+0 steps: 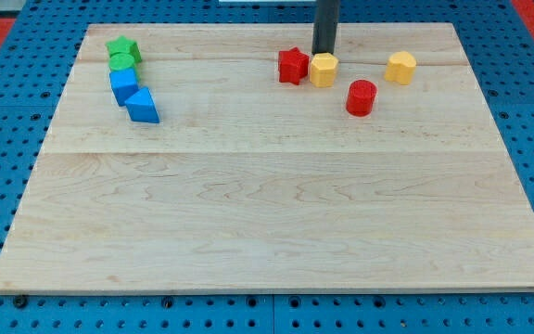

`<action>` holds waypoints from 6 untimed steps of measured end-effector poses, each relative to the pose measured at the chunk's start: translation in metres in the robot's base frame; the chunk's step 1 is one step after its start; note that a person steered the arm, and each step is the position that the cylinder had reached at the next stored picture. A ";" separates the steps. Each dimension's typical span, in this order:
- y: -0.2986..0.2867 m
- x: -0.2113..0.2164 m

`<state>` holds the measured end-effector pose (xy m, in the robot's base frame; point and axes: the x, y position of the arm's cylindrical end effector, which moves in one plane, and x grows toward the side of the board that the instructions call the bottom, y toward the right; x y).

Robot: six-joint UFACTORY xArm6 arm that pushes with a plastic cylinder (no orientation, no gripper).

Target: Slide the yellow heart to the yellow hexagon

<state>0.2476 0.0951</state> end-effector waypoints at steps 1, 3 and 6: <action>0.081 -0.009; 0.126 0.050; 0.100 0.093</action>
